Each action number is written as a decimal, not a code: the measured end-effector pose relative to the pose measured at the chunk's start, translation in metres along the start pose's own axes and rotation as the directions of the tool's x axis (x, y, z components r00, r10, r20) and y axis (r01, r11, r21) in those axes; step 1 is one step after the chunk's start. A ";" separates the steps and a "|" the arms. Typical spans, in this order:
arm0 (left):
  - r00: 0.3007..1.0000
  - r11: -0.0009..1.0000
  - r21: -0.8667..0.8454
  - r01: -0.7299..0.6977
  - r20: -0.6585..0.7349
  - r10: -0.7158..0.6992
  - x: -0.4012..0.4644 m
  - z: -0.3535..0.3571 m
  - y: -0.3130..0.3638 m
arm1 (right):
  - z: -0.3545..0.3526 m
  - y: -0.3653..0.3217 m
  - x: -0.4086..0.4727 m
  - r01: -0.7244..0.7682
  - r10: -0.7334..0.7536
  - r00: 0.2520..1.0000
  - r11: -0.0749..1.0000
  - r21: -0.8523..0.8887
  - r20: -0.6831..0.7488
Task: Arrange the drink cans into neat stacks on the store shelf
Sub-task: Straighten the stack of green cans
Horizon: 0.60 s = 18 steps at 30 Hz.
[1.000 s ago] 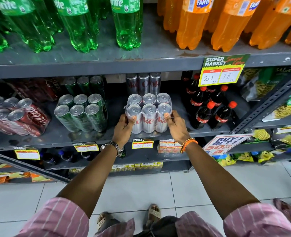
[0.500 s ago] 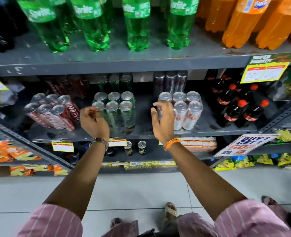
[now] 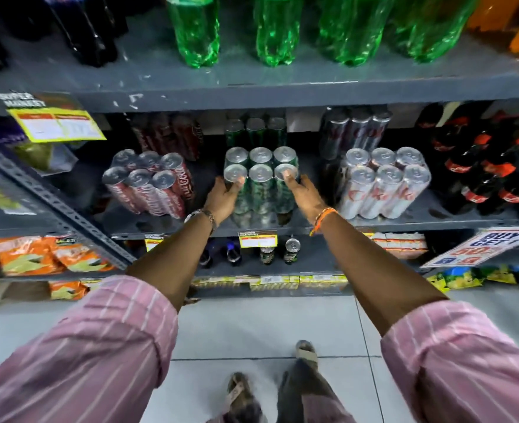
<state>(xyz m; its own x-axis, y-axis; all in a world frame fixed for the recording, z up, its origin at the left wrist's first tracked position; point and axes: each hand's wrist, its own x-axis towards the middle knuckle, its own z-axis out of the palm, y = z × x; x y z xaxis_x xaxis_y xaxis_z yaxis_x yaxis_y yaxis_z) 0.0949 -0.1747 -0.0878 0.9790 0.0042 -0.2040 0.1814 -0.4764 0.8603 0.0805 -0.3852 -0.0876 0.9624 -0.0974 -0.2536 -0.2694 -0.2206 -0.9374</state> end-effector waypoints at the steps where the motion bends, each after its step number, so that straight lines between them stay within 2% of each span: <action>1: 1.000 1.000 -0.003 0.005 0.009 -0.005 0.000 -0.001 -0.002 | 0.000 0.003 0.000 0.000 0.001 1.000 0.999 -0.039 0.010; 7: 0.996 0.997 0.029 -0.070 -0.058 0.072 -0.008 -0.002 -0.013 | -0.001 0.009 -0.007 0.055 -0.053 0.998 0.984 -0.169 0.014; 13: 0.988 0.988 0.124 -0.093 -0.112 0.107 -0.020 -0.004 -0.026 | -0.004 0.014 -0.020 0.075 -0.067 0.997 0.979 -0.190 0.046; 18: 0.982 0.987 0.127 -0.099 -0.148 0.117 -0.028 -0.002 -0.026 | -0.001 0.015 -0.027 0.081 -0.077 0.997 0.981 -0.177 0.029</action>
<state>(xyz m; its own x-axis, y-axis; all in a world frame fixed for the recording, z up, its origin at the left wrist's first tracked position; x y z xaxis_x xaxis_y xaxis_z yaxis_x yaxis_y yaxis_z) 0.0630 -0.1608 -0.1037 0.9965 0.0783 -0.0304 0.0704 -0.5822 0.8100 0.0505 -0.3869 -0.0948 0.9809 -0.0521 -0.1874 -0.1926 -0.3965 -0.8976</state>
